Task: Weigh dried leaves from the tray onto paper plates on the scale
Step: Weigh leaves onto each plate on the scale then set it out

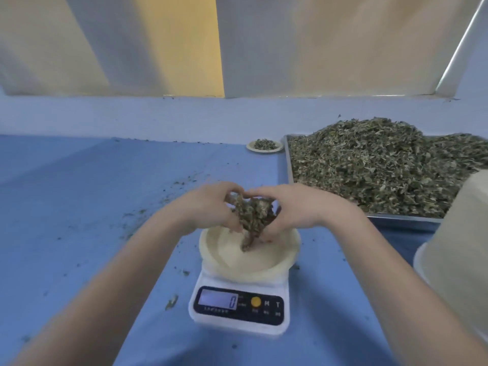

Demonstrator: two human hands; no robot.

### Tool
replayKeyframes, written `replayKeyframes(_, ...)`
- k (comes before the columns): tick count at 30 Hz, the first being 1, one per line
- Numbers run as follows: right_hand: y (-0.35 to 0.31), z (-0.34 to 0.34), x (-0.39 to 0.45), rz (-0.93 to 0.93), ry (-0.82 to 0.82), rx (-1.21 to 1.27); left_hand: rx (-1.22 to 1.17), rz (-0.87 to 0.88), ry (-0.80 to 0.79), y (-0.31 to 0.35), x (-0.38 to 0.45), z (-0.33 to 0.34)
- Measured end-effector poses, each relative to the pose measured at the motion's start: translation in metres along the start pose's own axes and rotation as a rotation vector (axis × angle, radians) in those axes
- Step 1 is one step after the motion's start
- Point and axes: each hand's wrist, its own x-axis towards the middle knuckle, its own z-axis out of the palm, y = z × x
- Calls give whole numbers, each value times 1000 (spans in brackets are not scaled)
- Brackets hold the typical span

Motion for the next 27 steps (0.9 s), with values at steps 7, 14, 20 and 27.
replayKeyframes(7,8,10,-16,7,153,160,-126,130,151,-25,-20,9)
replayKeyframes(14,9,26,-4,-22,397,227,-178,254,336,-20,-11,27)
replayKeyframes(20,12,24,6,-24,451,192,-152,292,369,-13,6,32)
replayKeyframes(27,39,9,8,80,450,138,-21,337,297,13,39,40)
